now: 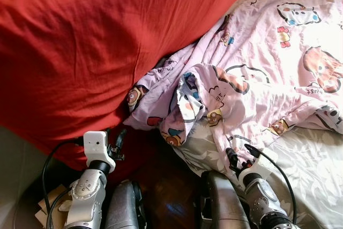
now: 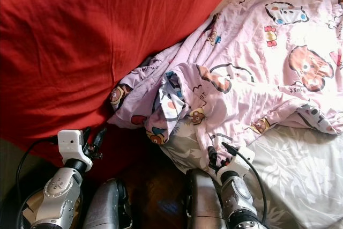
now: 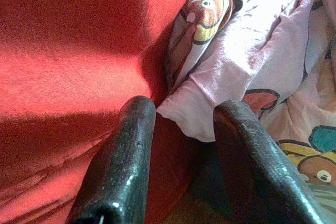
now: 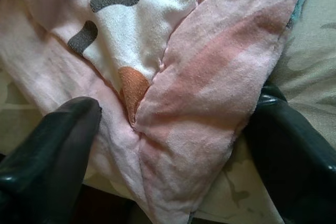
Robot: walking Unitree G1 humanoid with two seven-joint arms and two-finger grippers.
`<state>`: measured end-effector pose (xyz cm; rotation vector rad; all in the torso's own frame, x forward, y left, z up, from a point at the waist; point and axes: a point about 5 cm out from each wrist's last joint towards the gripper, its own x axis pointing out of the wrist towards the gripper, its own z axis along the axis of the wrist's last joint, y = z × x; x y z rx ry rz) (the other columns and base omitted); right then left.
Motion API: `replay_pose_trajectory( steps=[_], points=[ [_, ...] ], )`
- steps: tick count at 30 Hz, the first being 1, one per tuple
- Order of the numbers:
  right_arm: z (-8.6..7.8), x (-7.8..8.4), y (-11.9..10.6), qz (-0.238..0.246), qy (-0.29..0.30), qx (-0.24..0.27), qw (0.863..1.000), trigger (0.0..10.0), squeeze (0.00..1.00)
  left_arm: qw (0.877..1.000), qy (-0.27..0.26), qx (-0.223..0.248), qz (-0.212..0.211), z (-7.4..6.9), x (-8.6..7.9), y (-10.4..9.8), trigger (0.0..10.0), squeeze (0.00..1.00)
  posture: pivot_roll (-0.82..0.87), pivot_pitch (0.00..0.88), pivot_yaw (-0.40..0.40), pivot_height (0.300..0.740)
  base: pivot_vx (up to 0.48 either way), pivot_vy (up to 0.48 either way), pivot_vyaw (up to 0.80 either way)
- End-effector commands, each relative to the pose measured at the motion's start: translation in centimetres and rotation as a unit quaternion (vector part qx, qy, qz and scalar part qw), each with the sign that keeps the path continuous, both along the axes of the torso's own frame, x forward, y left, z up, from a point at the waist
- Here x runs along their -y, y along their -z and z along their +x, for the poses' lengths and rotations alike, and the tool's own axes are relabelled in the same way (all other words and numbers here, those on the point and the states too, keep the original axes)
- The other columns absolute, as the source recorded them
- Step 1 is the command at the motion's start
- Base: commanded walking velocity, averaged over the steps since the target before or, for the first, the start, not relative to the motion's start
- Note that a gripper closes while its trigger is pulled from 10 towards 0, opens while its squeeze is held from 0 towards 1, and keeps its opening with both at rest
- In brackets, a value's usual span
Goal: Clean up the room
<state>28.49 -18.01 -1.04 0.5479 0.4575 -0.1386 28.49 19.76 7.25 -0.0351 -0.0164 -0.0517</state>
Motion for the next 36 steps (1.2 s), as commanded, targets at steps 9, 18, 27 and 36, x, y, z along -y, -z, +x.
replay_pose_trajectory(
  steps=[9, 18, 27, 36],
  points=[
    [-1.5, -1.6, 1.6, 0.022, -0.037, -0.035, 0.998, 0.0, 0.0, 1.0, -0.005, -0.009, 0.001, -0.6, -0.3, 0.5, 10.0, 0.0, 0.05, 0.285, 0.002, 0.602, 0.0, 0.0, 0.0],
    [-1.5, -1.0, 1.6, 0.017, -0.026, -0.03, 0.999, 0.0, 0.0, 1.0, -0.009, -0.01, 0.002, -0.5, -0.5, 0.5, 10.0, 0.0, 0.05, 0.286, -0.001, 0.602, 0.0, 0.0, 0.0],
    [-1.3, -0.4, 1.3, -0.006, -0.023, -0.02, 1.0, 0.0, 0.0, 1.0, -0.014, -0.007, 0.003, -0.3, -0.7, 0.3, 10.0, 0.0, 0.05, 0.287, -0.005, 0.602, 0.0, 0.0, 0.0],
    [-0.6, -0.3, 0.6, -0.027, -0.03, 0.005, 0.999, 0.0, 0.0, 1.0, -0.013, -0.007, 0.003, -0.2, -0.6, 0.3, 10.0, 0.0, 0.05, 0.287, -0.004, 0.602, 0.0, 0.0, 0.0]
  ],
)
